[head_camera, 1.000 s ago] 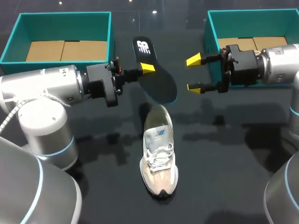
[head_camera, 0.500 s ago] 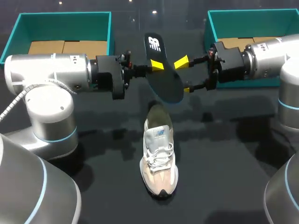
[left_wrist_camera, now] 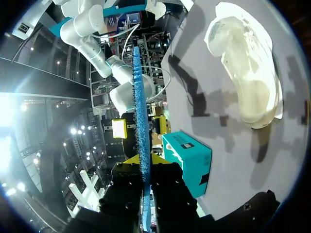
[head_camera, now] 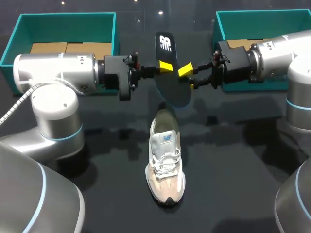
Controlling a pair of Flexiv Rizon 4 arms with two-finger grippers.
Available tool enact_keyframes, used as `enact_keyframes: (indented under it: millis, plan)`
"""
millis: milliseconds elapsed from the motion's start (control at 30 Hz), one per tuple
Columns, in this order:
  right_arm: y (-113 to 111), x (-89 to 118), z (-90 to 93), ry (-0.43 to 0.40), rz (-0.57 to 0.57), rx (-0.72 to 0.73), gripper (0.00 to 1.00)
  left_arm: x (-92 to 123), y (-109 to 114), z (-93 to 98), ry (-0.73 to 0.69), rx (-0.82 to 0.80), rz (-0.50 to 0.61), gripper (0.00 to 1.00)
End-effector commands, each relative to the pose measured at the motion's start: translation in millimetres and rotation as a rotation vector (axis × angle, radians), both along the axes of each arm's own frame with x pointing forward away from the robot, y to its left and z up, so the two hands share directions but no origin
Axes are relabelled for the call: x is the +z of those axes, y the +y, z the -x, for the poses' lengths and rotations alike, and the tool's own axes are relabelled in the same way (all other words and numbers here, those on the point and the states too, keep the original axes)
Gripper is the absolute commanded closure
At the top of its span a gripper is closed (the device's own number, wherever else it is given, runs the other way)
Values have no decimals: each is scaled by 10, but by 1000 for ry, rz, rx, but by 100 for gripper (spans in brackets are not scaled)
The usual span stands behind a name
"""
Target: Take the shoe out of the shoebox, open the shoe tongue, remove and reinsert the insole, then place the shoe into the shoebox
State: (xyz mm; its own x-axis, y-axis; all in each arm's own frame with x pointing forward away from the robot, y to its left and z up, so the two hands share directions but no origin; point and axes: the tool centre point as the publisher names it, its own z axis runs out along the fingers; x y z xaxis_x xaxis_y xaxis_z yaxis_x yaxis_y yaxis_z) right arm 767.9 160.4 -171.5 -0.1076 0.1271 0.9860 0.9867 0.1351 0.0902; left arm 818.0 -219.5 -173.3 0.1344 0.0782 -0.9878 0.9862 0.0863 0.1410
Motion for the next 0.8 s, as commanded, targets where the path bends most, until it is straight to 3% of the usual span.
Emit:
enact_keyframes:
  millis: [33,633,800]
  plan:
    - [40,4,12,-2,7,-4,55,-37,-39,-28,-1,-3,6,100]
    - [156,-73,-14,-10,-12,15,72,-54,-63,-47,-1,-14,24,100]
    - [172,-81,-19,-11,-14,13,73,-61,-67,-50,-1,-15,25,100]
